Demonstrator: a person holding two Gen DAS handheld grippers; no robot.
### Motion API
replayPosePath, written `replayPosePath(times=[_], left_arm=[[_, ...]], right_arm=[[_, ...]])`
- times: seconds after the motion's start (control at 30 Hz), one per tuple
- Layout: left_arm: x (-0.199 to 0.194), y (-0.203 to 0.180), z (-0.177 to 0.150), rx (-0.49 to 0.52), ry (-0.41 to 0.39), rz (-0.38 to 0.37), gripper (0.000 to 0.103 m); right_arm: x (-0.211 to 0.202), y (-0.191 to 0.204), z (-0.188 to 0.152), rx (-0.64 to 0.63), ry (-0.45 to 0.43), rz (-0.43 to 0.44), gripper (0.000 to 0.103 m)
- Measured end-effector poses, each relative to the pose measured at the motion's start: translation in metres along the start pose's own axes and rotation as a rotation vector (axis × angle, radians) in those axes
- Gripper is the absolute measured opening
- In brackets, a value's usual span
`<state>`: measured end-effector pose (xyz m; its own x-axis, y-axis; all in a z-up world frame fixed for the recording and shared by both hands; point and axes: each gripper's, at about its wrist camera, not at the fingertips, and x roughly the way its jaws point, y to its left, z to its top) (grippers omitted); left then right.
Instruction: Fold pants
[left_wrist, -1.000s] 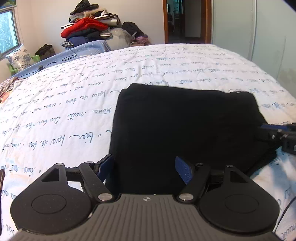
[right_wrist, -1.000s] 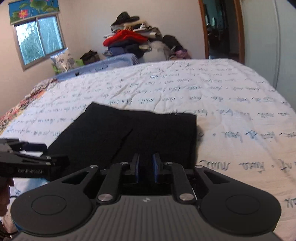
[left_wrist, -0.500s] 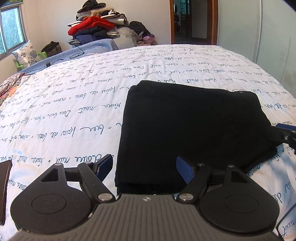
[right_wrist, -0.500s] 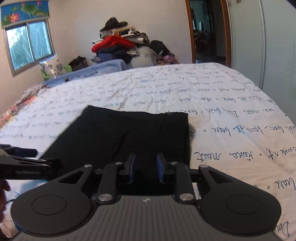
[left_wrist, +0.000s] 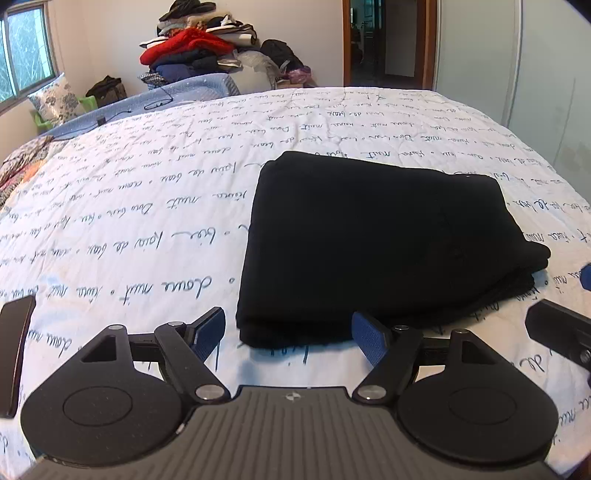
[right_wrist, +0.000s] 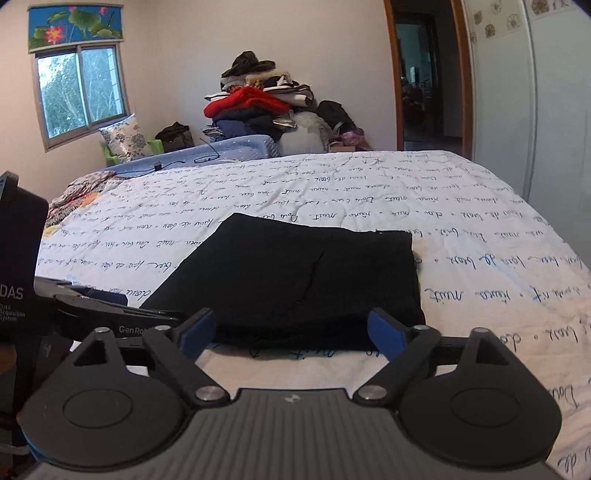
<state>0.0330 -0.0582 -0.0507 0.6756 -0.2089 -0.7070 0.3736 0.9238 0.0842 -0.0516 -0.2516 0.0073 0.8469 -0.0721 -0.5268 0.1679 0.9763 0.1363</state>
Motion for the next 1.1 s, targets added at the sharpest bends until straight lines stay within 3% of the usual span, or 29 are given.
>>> replayPosePath(times=[0.1, 0.27, 0.53, 1.1], left_arm=[[-0.006, 0.003, -0.004, -0.02, 0.007, -0.002, 0.079], [-0.018, 0.008, -0.012, -0.038, 0.009, 0.004, 0.079], [-0.022, 0.009, -0.026, -0.05, 0.032, 0.039, 0.079], [-0.024, 0.015, -0.04, -0.08, 0.062, 0.071, 0.08]], right_arm=[[-0.007, 0.002, -0.003, 0.042, 0.005, -0.012, 0.103], [-0.008, 0.013, -0.008, 0.105, 0.087, -0.114, 0.103], [-0.004, 0.026, -0.025, 0.049, 0.136, -0.106, 0.103], [-0.005, 0.03, -0.034, 0.023, 0.142, -0.107, 0.103]])
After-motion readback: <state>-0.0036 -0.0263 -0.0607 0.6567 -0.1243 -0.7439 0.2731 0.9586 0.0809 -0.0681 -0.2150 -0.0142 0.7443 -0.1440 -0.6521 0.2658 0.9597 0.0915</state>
